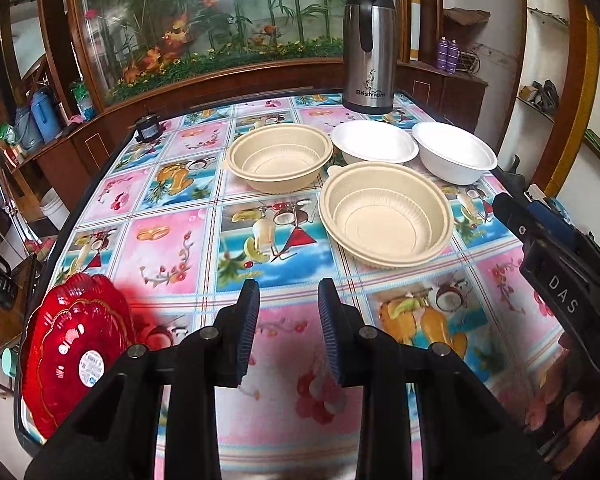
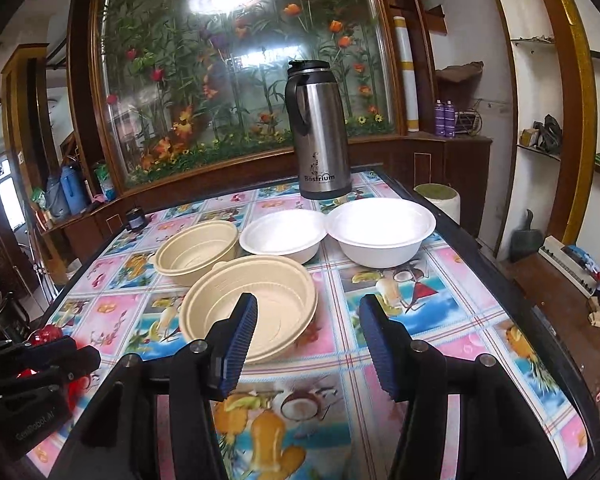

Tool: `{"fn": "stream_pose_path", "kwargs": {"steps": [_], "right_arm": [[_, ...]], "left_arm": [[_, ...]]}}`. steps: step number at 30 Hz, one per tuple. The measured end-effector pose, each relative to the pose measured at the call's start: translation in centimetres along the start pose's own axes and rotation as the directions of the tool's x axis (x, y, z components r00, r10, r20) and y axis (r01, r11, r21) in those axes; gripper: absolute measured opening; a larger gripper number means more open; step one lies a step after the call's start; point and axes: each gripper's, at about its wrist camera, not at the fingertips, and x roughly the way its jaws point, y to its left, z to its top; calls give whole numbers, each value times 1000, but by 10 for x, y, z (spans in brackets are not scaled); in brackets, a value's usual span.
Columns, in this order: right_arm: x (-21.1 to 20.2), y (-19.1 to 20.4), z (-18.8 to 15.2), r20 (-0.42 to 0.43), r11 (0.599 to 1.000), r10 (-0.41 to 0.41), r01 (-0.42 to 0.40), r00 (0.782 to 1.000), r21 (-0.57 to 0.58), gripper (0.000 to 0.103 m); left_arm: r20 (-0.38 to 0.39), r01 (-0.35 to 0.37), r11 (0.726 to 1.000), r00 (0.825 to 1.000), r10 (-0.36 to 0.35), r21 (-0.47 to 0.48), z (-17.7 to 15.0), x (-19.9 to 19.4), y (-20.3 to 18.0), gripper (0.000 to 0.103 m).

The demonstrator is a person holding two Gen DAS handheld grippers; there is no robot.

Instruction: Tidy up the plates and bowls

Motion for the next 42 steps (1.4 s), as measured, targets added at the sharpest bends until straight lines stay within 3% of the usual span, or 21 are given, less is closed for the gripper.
{"fn": "stream_pose_path", "kwargs": {"steps": [30,42], "right_arm": [[66,1,11,-75,1000,-23,24,997,18,55],[95,-13,15,-139,997,-19,29,990,71,55]], "left_arm": [[-43,15,1000,999,-16,-25,30,54,7,28],[-114,91,991,988,-103,-102,54,99,9,27]]}}
